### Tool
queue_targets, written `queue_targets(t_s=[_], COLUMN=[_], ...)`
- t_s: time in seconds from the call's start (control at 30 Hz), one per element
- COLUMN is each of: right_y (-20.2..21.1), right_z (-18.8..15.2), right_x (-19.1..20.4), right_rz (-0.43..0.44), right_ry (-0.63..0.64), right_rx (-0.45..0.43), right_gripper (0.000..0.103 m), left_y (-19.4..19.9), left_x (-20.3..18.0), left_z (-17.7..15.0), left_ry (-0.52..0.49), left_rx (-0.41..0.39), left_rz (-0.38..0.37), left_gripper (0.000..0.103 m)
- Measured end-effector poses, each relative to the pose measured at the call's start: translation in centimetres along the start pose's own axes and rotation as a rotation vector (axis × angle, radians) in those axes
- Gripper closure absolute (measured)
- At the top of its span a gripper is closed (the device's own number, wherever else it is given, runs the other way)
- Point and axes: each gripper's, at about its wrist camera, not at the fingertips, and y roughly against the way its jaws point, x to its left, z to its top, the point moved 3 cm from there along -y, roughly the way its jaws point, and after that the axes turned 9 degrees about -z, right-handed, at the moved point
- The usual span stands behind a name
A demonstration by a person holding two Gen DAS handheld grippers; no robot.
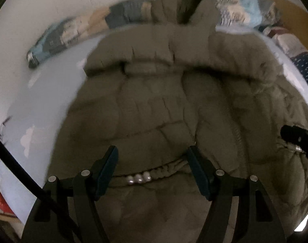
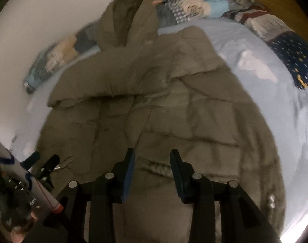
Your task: Fold large clothes
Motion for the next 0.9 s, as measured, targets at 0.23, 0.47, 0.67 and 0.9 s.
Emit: queue_targets(t_s=[0.23,0.47,0.67,0.9], right_y=[-4.1,-0.4,-3.0,-9.0], right_z=[-0.5,3.6,8.4,9.2], right_x=[1.5,2.1,2.1,1.7], right_rz=[-0.055,-0.030,-0.081,-0.136], right_ry=[0.040,0.007,-0.029,0.047], right_rx=[0.085,-0.109,-0.156,-0.032], right_gripper=[0.060,0.060,0.060,0.059], left_y=[-1.3,-0.2,-0.5,-0.3], left_x=[0.2,1.8,3.1,3.2], left_z=[0.7,1.9,1.9,1.8], left_ry=[0.043,0.132,0.167,0.131], left_rx=[0.047,0.003,0.011,-0.023], left_rz=[-0.013,-0.001,0.006,0.025], left_gripper=[0.025,0.025,0.025,0.025])
